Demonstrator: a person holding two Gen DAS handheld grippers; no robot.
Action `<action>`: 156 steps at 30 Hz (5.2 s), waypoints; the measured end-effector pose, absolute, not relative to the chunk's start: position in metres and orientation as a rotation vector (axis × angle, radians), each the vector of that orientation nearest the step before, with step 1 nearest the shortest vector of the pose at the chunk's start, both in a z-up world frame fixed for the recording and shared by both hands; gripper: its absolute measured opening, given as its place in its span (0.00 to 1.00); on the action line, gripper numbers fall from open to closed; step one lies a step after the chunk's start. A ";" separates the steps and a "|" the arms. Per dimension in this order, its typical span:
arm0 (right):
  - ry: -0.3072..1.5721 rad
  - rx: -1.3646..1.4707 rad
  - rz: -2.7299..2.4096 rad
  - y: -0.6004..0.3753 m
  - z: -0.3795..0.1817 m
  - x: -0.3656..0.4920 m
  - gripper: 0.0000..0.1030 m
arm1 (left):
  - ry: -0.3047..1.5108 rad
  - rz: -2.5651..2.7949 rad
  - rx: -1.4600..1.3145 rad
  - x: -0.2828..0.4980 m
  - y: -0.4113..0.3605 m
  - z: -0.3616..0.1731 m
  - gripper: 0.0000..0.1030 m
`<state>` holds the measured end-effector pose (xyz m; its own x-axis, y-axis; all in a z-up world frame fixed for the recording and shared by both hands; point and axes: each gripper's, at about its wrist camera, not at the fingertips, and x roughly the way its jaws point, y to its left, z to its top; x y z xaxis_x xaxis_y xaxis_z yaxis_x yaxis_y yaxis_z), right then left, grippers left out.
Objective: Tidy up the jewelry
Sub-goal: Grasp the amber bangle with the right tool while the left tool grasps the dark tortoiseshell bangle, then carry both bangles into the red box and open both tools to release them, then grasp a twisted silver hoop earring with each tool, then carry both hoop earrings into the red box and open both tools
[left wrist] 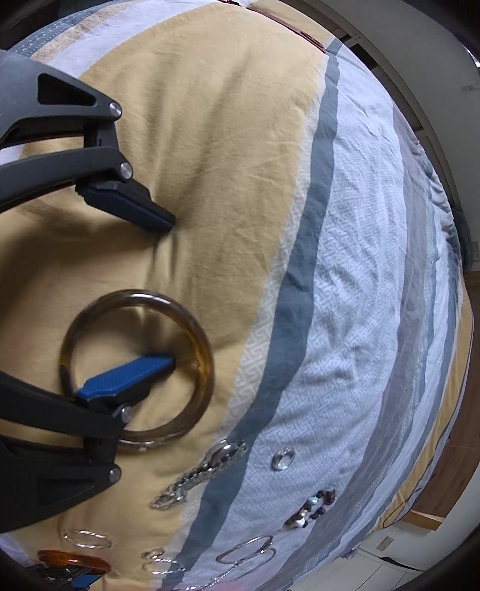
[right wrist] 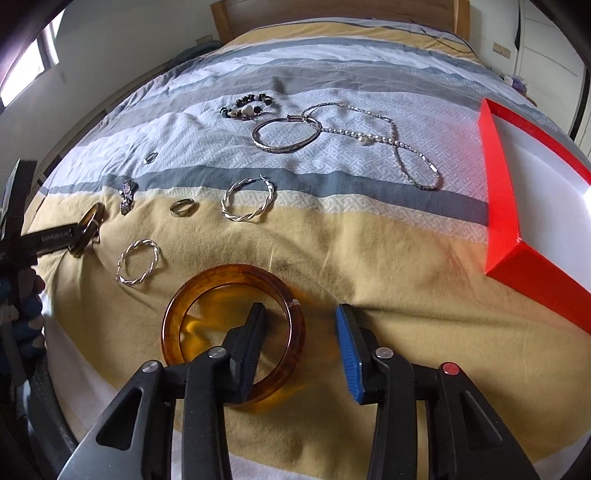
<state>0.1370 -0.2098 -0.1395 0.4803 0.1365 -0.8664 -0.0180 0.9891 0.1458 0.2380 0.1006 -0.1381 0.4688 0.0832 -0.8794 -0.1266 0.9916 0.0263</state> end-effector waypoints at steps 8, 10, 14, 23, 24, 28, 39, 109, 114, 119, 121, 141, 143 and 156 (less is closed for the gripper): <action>1.027 0.050 0.116 -0.204 -0.140 0.139 0.13 | 1.020 0.137 0.013 0.236 0.085 -0.129 0.23; 1.013 0.043 0.119 -0.206 -0.134 0.135 0.11 | 1.020 0.136 0.006 0.234 0.085 -0.127 0.13; 0.984 0.035 0.105 -0.207 -0.116 0.125 0.10 | 1.022 0.138 0.017 0.224 0.082 -0.119 0.09; 0.874 0.064 0.063 -0.223 -0.061 0.090 0.10 | 0.927 0.069 0.110 0.187 0.047 -0.063 0.07; 0.861 0.072 0.055 -0.226 -0.054 0.086 0.10 | 0.918 0.050 0.113 0.184 0.040 -0.055 0.07; 0.818 0.102 0.004 -0.254 -0.033 0.072 0.10 | 0.889 -0.052 0.116 0.179 -0.001 -0.026 0.08; 0.831 0.132 -0.212 -0.422 -0.020 0.107 0.10 | 0.846 -0.439 0.232 0.195 -0.240 0.004 0.08; 1.026 0.172 0.286 -0.226 -0.088 0.184 0.29 | 1.121 -0.337 0.074 0.183 -0.028 -0.098 0.30; 1.065 0.152 0.282 -0.218 -0.114 0.210 0.29 | 1.147 -0.360 0.090 0.188 -0.033 -0.113 0.30; 1.111 0.123 0.283 -0.211 -0.138 0.225 0.28 | 1.152 -0.363 0.140 0.194 -0.041 -0.123 0.30; 1.115 0.101 0.284 -0.207 -0.146 0.228 0.27 | 1.143 -0.352 0.163 0.196 -0.046 -0.125 0.29; 0.980 0.094 0.230 -0.212 -0.093 0.187 0.04 | 1.020 -0.266 0.112 0.171 -0.044 -0.072 0.05; 0.954 0.094 0.223 -0.215 -0.077 0.175 0.04 | 0.996 -0.266 0.111 0.162 -0.043 -0.059 0.05; 0.840 0.128 0.076 -0.285 -0.013 0.084 0.04 | 0.904 -0.394 0.134 0.114 -0.101 0.003 0.05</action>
<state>0.0838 -0.2852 -0.0125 0.6652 0.1178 -0.7373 -0.0170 0.9896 0.1428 0.1135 -0.1011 0.0027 0.5525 -0.2767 -0.7862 0.3878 0.9203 -0.0514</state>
